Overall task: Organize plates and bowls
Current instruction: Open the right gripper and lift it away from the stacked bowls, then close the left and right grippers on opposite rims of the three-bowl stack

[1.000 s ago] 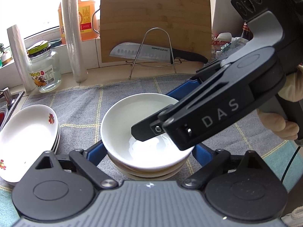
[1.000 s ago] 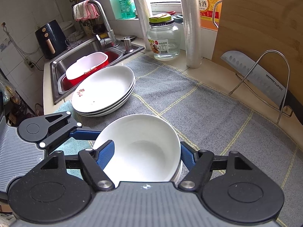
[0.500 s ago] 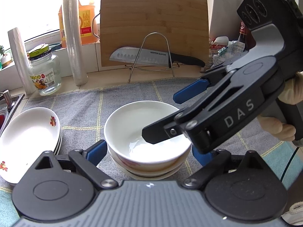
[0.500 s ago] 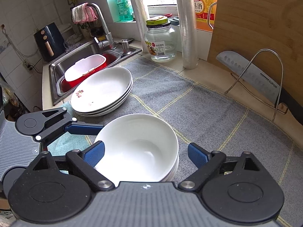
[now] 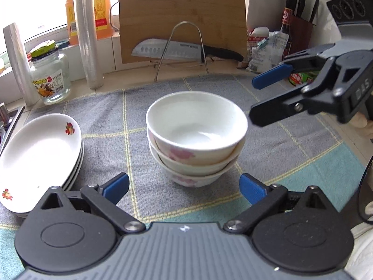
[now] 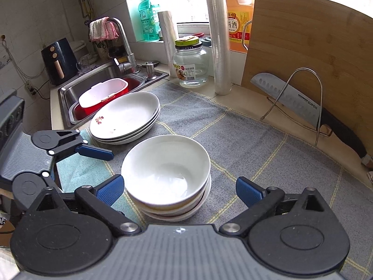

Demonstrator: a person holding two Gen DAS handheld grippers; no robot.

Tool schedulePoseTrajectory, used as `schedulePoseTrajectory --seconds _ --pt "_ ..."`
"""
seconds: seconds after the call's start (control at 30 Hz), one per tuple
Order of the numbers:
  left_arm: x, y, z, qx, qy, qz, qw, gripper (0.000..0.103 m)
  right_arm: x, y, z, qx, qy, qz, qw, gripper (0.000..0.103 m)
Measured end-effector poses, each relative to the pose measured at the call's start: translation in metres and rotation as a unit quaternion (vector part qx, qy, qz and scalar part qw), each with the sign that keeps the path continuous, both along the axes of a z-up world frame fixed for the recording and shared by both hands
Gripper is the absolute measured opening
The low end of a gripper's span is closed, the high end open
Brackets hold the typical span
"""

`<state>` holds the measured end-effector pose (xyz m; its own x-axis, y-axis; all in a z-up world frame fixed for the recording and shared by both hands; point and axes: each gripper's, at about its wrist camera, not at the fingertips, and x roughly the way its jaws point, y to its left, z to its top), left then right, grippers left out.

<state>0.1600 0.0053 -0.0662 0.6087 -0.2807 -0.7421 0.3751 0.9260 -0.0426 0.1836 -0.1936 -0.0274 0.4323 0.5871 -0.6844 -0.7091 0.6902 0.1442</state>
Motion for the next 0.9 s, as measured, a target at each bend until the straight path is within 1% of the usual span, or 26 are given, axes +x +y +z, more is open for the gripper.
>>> schedulePoseTrajectory --seconds 0.07,0.17,0.27,0.33,0.4,0.5,0.57,0.67,0.9 --pt "0.006 0.004 -0.014 0.000 0.025 -0.010 0.9996 0.100 -0.004 -0.002 -0.003 0.002 0.008 -0.008 1.000 0.103" --pt "0.012 0.008 -0.028 0.000 0.042 -0.026 0.9988 0.100 -0.013 -0.001 -0.010 -0.009 0.011 -0.025 1.000 0.103" --pt "0.017 0.008 -0.038 0.007 0.043 -0.058 0.9974 0.100 -0.023 0.004 -0.021 -0.032 0.006 -0.042 0.999 0.103" --pt "0.023 0.008 -0.042 0.007 0.046 -0.084 0.9954 0.100 -0.028 0.009 -0.033 -0.063 -0.001 -0.055 0.997 0.103" --pt "0.030 0.007 -0.045 0.008 0.048 -0.106 0.9932 0.100 -0.029 0.011 -0.049 -0.086 0.006 -0.073 0.994 0.103" --pt "0.039 0.004 -0.049 0.009 0.050 -0.133 0.9898 0.101 -0.027 0.009 -0.069 -0.107 0.028 -0.094 0.989 0.103" --pt "0.045 0.000 -0.050 0.021 0.047 -0.141 0.9887 0.102 -0.029 0.008 -0.076 -0.120 0.025 -0.098 0.988 0.103" --pt "0.047 -0.007 -0.052 0.049 0.036 -0.163 0.9847 0.103 -0.028 0.009 -0.086 -0.140 0.016 -0.095 0.985 0.103" --pt "0.053 -0.007 -0.052 0.049 0.041 -0.163 0.9846 0.103 -0.009 0.011 -0.099 -0.136 0.007 -0.037 0.990 0.103"
